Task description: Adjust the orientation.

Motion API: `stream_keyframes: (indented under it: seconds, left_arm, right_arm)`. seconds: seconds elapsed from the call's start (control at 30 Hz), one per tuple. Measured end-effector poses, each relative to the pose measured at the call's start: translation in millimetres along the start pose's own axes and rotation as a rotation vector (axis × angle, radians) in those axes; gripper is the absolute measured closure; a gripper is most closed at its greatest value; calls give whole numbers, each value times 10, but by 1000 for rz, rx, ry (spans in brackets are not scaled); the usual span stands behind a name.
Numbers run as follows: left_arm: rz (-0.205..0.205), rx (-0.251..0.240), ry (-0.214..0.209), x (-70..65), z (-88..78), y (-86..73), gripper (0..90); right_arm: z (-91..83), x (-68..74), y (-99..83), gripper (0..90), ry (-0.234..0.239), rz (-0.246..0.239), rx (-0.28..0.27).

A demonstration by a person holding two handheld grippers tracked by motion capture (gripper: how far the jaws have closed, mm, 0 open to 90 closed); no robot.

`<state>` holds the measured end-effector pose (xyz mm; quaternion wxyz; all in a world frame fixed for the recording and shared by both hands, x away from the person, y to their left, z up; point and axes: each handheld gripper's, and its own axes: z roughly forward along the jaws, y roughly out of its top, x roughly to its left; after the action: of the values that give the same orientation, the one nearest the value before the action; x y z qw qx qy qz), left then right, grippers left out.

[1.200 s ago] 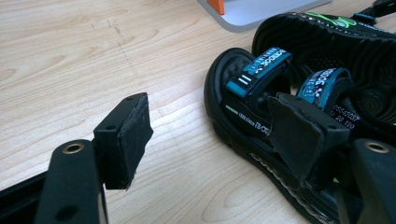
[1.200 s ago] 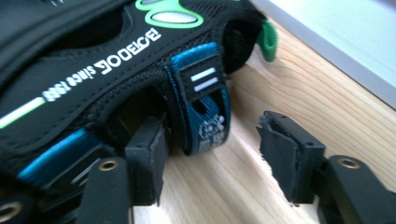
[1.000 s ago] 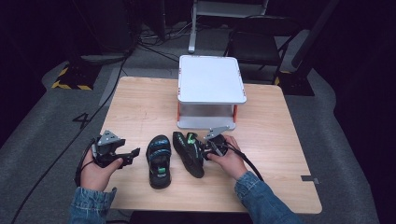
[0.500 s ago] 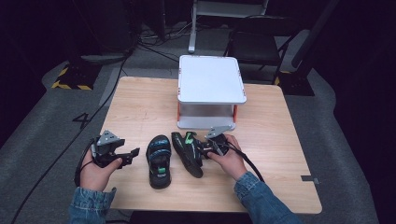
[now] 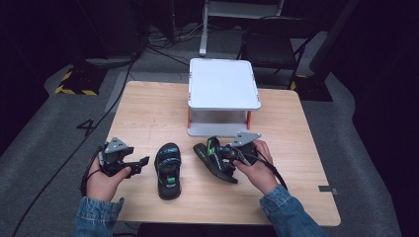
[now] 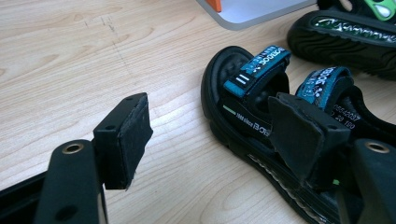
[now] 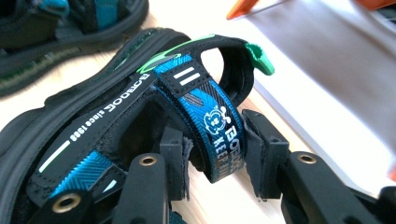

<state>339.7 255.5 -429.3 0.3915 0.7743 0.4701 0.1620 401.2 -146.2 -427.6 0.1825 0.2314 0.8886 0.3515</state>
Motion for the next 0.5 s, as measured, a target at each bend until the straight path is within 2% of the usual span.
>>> stream_keyframes:
  seconds: [0.07,0.13,0.23,0.37,0.4,0.43,0.47,0.5]
  left_arm:
    - [3,0,-2,-3,4,2,293]
    - [2,4,-1,-7,11,1,293]
    - [7,10,-2,-11,28,-1,293]
    - [3,15,-8,-25,39,-5,293]
    - [2,15,-9,-25,39,-6,292]
    - [2,15,-9,-25,39,-6,292]
    - [3,14,-7,-23,37,-8,292]
    - [1,11,-6,-19,34,-14,292]
  right_arm:
    - [-60,29,0,615,-19,-22,2]
    - [-82,72,4,582,2,-19,5]
    - [-60,202,33,535,100,-39,32]
    - [-29,372,106,467,145,-119,29]
    - [-26,389,128,472,166,-105,18]
    - [-26,389,128,472,166,-105,18]
    - [-26,383,139,452,214,-74,-25]
    - [-38,349,169,394,287,2,-52]
